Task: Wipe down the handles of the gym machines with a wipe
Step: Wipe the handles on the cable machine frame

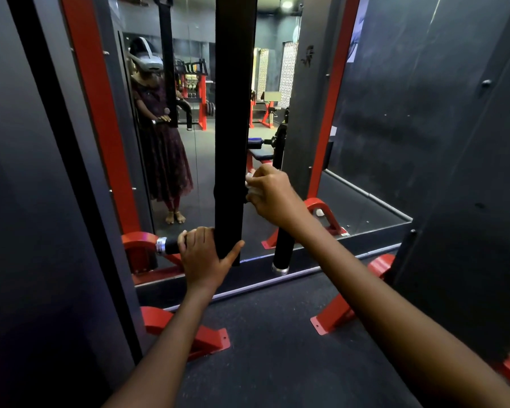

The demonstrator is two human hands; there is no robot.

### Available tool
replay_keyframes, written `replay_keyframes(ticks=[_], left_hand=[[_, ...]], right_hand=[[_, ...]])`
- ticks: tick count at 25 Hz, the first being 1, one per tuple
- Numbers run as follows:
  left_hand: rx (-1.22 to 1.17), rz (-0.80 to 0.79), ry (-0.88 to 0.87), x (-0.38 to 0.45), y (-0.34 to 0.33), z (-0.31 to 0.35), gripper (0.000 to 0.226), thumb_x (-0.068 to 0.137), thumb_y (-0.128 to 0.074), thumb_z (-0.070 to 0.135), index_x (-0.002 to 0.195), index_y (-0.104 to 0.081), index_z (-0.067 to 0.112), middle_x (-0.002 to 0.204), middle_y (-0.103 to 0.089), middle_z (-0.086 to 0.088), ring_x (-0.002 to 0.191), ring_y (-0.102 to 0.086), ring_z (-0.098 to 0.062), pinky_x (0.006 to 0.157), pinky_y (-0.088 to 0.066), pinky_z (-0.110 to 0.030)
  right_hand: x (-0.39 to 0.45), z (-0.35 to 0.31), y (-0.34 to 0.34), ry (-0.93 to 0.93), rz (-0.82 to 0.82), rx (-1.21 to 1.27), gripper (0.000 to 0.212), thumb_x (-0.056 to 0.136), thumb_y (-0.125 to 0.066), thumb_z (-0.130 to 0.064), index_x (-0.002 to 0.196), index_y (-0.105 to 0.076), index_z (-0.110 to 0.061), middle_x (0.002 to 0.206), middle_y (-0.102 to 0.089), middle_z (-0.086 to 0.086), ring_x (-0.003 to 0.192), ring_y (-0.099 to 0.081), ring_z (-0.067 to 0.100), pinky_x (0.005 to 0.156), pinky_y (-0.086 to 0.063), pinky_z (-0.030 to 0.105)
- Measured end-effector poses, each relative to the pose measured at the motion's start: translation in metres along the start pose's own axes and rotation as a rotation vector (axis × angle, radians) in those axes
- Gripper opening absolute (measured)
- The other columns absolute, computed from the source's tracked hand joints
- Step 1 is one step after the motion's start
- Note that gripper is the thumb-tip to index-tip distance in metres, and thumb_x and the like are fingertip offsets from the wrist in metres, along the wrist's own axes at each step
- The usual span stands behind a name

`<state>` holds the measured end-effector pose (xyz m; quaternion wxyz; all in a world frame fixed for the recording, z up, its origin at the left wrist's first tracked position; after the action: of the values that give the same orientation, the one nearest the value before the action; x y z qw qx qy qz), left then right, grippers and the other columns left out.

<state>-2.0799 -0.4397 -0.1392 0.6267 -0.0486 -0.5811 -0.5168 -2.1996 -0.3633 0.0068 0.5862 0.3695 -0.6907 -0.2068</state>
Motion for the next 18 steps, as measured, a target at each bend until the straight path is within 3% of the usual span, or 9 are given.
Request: replay_keyframes(ticks=[3,6,8,10,14,18], left_hand=[[0.007,-0.014,-0.001,0.000,0.001,0.000,0.076,0.084,-0.025,0.077,0.083,-0.057,0.009,0.081,-0.059,-0.009,0.083,-0.056,-0.031,0.096,-0.029,-0.044],[0.005,-0.020,-0.003,0.000,0.000,0.000,0.076,0.084,-0.024,0.078,0.084,-0.057,0.009,0.082,-0.059,-0.009,0.084,-0.057,-0.031,0.096,-0.029,-0.045],[0.006,-0.020,-0.002,0.001,-0.001,0.000,0.077,0.084,-0.025,0.078,0.085,-0.058,0.009,0.083,-0.059,-0.009,0.084,-0.057,-0.031,0.097,-0.029,-0.045],[0.012,-0.019,-0.006,0.001,0.000,-0.001,0.077,0.084,-0.025,0.078,0.085,-0.058,0.008,0.083,-0.059,-0.010,0.084,-0.057,-0.031,0.097,-0.029,-0.045],[0.009,-0.014,-0.020,0.002,0.001,-0.001,0.068,0.083,-0.035,0.073,0.085,-0.058,0.008,0.083,-0.060,-0.009,0.084,-0.057,-0.031,0.096,-0.030,-0.044],[0.014,0.005,-0.015,0.001,0.000,-0.001,0.062,0.080,-0.043,0.069,0.084,-0.057,0.009,0.082,-0.059,-0.010,0.084,-0.057,-0.031,0.095,-0.030,-0.044]], right_hand=[[-0.022,-0.011,-0.008,0.062,0.076,0.044,0.014,0.081,-0.065,0.002,0.095,-0.068,0.004,0.092,-0.056,0.017,0.079,-0.061,0.028,0.067,-0.055,0.038],[-0.025,-0.008,0.004,0.082,0.128,0.094,0.021,0.075,-0.073,-0.001,0.095,-0.072,-0.001,0.090,-0.065,0.015,0.079,-0.065,0.026,0.068,-0.055,0.034],[-0.010,-0.002,0.011,-0.026,0.185,0.128,0.032,0.076,-0.071,-0.003,0.108,-0.068,-0.002,0.091,-0.065,0.013,0.081,-0.063,0.024,0.069,-0.050,0.030],[-0.002,-0.004,0.007,-0.059,0.139,0.097,0.033,0.080,-0.067,-0.002,0.113,-0.065,0.000,0.091,-0.061,0.015,0.084,-0.060,0.028,0.068,-0.045,0.028],[-0.034,-0.001,-0.002,0.140,0.147,-0.143,0.018,0.079,-0.068,0.000,0.097,-0.069,0.000,0.078,-0.057,0.015,0.069,-0.059,0.029,0.048,-0.051,0.035],[-0.059,0.007,0.009,0.179,0.352,-0.208,0.005,0.080,-0.068,-0.004,0.083,-0.072,-0.004,0.070,-0.059,0.009,0.057,-0.056,0.022,0.044,-0.047,0.031]])
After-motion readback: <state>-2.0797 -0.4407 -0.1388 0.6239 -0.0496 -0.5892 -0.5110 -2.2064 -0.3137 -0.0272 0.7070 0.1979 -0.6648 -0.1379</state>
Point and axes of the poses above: each hand's wrist, its own x-axis towards the middle knuckle, its own y-axis out of the back of the hand, z = x × y, the point moved 5 cm from there along x, towards the middle knuckle
